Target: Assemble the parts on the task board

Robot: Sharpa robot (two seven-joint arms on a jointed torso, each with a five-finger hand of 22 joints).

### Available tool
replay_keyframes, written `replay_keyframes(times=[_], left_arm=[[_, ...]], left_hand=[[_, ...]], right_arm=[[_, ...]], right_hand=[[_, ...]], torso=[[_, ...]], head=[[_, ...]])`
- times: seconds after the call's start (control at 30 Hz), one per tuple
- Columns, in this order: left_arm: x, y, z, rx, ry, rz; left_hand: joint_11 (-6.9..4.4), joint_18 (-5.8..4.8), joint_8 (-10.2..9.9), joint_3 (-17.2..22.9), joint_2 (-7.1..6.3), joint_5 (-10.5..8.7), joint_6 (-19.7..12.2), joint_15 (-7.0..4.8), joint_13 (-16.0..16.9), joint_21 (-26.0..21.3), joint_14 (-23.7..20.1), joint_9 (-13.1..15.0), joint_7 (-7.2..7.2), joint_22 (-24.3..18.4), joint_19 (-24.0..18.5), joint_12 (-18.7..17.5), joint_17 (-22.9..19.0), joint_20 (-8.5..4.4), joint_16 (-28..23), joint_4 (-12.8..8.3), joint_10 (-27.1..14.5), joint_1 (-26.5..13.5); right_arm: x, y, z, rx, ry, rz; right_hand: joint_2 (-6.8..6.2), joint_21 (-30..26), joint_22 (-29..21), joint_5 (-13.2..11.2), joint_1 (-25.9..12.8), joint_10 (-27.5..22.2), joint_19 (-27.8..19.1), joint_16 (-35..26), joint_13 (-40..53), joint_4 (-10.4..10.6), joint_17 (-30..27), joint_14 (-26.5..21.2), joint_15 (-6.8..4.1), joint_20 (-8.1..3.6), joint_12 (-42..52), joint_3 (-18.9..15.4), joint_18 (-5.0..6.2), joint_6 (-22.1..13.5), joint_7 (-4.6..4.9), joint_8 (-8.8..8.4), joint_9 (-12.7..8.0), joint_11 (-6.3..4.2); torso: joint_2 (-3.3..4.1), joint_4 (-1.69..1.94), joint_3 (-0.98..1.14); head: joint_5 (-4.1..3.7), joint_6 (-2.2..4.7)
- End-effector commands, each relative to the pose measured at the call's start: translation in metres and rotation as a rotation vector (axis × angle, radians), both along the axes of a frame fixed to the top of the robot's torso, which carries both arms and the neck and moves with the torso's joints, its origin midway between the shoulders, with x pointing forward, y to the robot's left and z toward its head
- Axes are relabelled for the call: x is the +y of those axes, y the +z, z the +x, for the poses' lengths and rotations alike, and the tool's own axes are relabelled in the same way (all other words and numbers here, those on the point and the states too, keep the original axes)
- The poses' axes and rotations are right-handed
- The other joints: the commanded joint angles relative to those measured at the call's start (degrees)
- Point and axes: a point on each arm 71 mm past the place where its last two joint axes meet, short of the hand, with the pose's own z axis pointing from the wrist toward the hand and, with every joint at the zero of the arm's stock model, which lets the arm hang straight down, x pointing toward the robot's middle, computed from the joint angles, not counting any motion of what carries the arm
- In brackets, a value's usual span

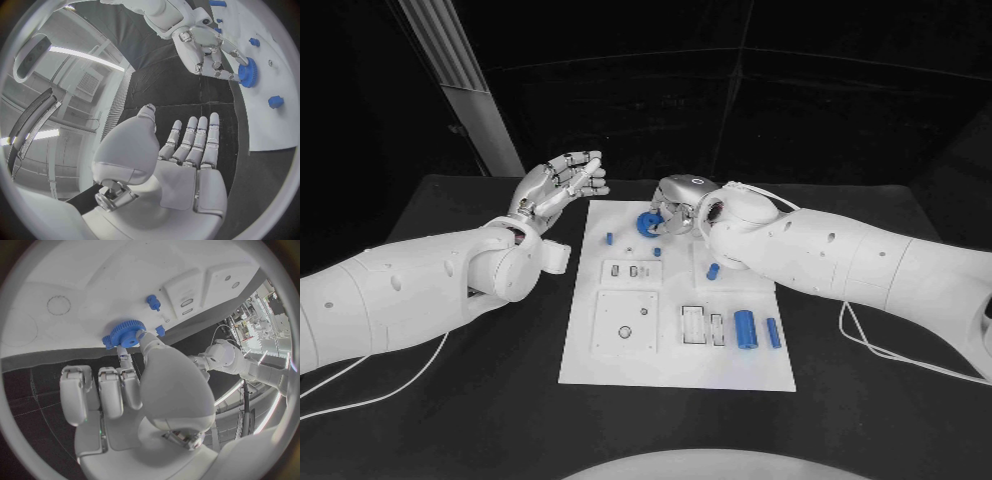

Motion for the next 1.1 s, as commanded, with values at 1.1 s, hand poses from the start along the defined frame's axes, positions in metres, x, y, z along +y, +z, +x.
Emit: replay_keyframes(times=[1.1], left_arm=[[0.001,0.014,-0.004,-0.179,-0.014,-0.068]], left_hand=[[-0.07,-0.2,-0.2,-0.2,0.57,0.25,-0.3,0.02,0.0,-0.2,-0.4,0.0,8.5,-0.1,-0.4,-0.4,0.0,-0.14,-0.3,0.1,-0.5,0.1]], right_arm=[[-0.002,0.013,-0.01,-0.132,0.064,0.13]], right_hand=[[-0.18,0.2,15.1,-4.2,-1.9,6.1,6.0,0.1,15.1,-2.0,15.1,6.0,0.76,0.74,0.1,-1.7,-0.43,-6.9,-0.59,1.55,-0.6,1.03]], torso=[[0.0,-0.08,0.07]], head=[[0.25,0.18]])
